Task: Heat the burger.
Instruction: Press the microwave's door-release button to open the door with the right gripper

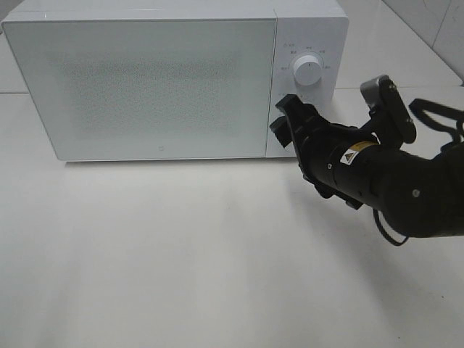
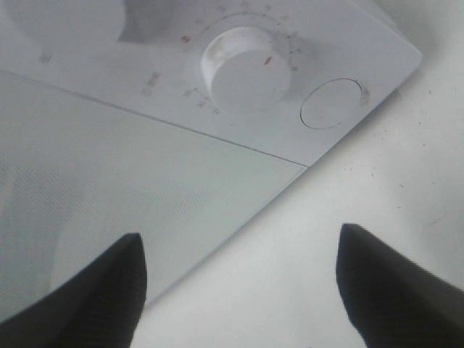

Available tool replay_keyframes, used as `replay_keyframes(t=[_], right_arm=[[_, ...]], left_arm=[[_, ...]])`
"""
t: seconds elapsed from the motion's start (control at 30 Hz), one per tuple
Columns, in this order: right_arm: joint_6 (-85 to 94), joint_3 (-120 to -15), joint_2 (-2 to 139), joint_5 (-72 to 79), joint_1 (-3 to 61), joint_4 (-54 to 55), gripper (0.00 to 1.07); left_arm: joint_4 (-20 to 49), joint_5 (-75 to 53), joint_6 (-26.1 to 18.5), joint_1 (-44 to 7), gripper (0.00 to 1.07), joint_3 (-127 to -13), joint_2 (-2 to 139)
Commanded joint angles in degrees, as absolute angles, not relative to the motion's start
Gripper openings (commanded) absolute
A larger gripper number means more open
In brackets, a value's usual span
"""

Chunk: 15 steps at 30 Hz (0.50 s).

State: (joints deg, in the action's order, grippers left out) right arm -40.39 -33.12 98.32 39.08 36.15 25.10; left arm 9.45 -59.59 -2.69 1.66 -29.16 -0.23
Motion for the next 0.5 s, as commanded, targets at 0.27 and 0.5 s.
replay_keyframes(t=[0.27, 0.5], right_arm=[[-11.17, -33.35, 87.26, 23.20, 35.87, 19.77, 0.69], [-7.28, -33.46, 81.25, 14.38, 35.41, 12.78, 0.69]], left_arm=[[9.97, -58.84, -2.64, 1.78, 1.00, -28.88, -1.49], [9.97, -58.84, -2.64, 1.78, 1.00, -28.88, -1.49]])
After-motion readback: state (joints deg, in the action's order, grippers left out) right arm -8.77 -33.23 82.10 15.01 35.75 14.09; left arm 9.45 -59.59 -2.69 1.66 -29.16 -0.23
